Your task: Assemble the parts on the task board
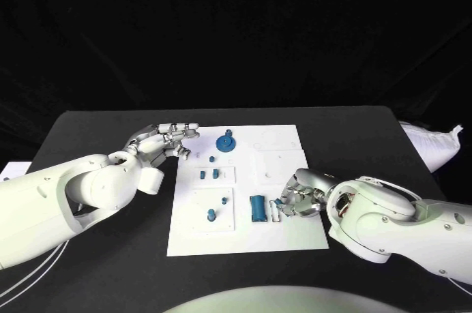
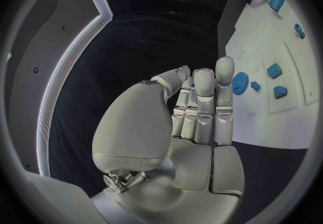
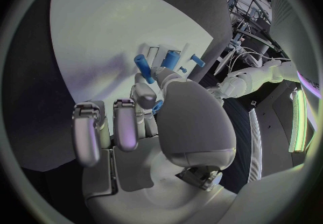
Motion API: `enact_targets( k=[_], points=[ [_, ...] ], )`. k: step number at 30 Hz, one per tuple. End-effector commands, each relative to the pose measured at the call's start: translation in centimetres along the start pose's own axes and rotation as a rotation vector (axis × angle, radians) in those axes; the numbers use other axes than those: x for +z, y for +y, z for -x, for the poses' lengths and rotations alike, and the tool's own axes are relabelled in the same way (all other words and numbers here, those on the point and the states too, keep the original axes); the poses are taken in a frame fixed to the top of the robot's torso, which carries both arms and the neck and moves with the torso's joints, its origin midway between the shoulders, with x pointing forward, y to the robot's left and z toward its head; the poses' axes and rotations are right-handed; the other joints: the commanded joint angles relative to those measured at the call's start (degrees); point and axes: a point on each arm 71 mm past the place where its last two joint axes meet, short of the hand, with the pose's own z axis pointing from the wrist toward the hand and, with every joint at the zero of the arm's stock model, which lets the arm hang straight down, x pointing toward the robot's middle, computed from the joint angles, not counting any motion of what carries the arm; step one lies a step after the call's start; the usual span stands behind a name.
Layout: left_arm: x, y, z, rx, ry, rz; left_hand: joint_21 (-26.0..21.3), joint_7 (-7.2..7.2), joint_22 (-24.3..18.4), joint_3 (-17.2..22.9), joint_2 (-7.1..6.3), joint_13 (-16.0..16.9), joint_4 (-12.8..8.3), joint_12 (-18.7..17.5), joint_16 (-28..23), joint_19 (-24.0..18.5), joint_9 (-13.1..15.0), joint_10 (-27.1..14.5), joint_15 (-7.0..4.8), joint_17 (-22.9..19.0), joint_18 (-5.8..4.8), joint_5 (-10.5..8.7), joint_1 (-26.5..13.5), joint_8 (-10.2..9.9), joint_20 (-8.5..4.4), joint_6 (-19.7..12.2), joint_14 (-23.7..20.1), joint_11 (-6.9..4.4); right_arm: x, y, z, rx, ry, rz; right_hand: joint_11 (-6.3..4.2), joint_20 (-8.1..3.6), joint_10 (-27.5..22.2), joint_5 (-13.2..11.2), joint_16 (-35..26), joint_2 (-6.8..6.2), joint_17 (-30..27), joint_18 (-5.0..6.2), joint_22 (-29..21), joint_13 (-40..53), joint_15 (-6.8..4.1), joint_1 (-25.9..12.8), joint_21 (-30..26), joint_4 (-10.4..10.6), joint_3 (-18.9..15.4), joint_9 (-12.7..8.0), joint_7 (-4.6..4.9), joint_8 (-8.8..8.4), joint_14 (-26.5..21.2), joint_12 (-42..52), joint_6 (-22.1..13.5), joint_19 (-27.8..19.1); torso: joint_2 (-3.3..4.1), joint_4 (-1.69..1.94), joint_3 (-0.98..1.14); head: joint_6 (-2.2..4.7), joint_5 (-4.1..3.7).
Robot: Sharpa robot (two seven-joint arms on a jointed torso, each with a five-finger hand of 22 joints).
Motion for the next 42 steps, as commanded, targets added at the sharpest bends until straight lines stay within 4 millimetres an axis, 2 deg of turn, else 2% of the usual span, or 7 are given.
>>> enact_targets(
  k=[1, 11, 23, 32, 42],
  points=[
    [0.01, -0.04, -0.32, -0.002, 0.023, -0.006, -0.3, 0.09, -0.09, -0.37, 0.5, 0.04, 0.02, 0.22, -0.26, -0.52, -0.08, -0.34, -0.11, -0.09, 1.01, -0.06, -0.09, 0.26, 0.01, -0.18, -0.38, 0.06, 0.1, -0.02, -0.29, 0.0, 0.025, -0.026, -0.06, -0.15, 0.58, 0.91, 0.41, -0.05, 2.48, -1.04, 13.04, 0.2, -0.52, -1.09, 0.38, 0.54, -0.85, 0.09, -0.13, 0.31, 3.78, 0.41, 0.57, 4.49, -0.04, -0.03, -0.01, -0.08, 0.1],
    [0.01, -0.05, -0.35, -0.002, 0.023, -0.008, -0.29, 0.11, -0.09, -0.42, 0.53, 0.04, 0.06, 0.27, -0.21, -0.5, -0.08, -0.37, -0.09, -0.06, 1.0, -0.06, -0.17, 0.27, 0.02, -0.19, -0.37, 0.08, 0.4, 0.28, -1.02, -0.047, 0.087, -0.04, -0.55, -0.52, 1.41, 1.15, 1.08, 0.42, 3.51, -1.18, 13.48, 1.25, -0.93, -2.56, 0.77, 1.25, -2.98, 0.78, -0.75, 1.02, 3.99, 2.13, 1.78, 4.83, -0.04, -0.06, 0.03, -0.27, 0.2],
    [0.0, -0.04, -0.39, -0.003, 0.024, -0.007, -0.29, 0.11, -0.09, -0.42, 0.53, 0.04, 0.06, 0.27, -0.21, -0.5, -0.08, -0.37, -0.09, -0.06, 1.0, -0.06, -0.17, 0.27, 0.02, -0.19, -0.37, 0.08, 0.85, 0.14, -1.13, -0.083, 0.083, -0.067, -0.74, -0.67, 1.81, 1.16, 1.37, 0.99, 3.95, -1.24, 13.67, 1.81, -1.09, -2.72, 0.95, 1.39, -3.48, 1.01, -0.98, 1.24, 4.06, 3.03, 2.17, 4.97, -0.03, -0.02, 0.01, -0.34, 0.19],
    [0.0, -0.04, -0.39, -0.003, 0.025, -0.006, -0.29, 0.11, -0.09, -0.42, 0.53, 0.04, 0.06, 0.27, -0.21, -0.5, -0.08, -0.37, -0.09, -0.06, 1.0, -0.06, -0.17, 0.27, 0.02, -0.19, -0.37, 0.08, 0.96, 0.23, -1.1, -0.099, 0.073, -0.063, -0.95, -0.88, 2.52, 1.12, 1.91, 1.93, 4.8, -1.35, 14.0, 2.89, -1.28, -3.99, 1.24, 2.4, -4.73, 1.36, -1.25, 1.52, 4.2, 4.68, 2.72, 5.21, -0.06, -0.05, 0.03, -0.32, 0.18],
    [-0.01, -0.04, -0.37, 0.001, 0.026, -0.006, -0.36, 0.09, -0.13, -0.46, 0.59, 0.04, 0.07, 0.38, -0.22, -0.5, -0.07, -0.43, -0.09, -0.17, 1.0, -0.05, -0.21, 0.3, 0.04, -0.18, -0.4, 0.07, 0.71, 0.31, -0.87, -0.12, 0.047, -0.053, -1.26, -1.08, 2.93, 1.71, 2.25, 2.35, 5.32, -1.39, 14.14, 3.56, -1.52, -3.09, 1.37, 1.75, -4.95, 1.63, -1.6, 1.71, 4.29, 5.65, 3.0, 5.32, -0.05, -0.09, 0.07, -0.28, 0.16]
  ],
)
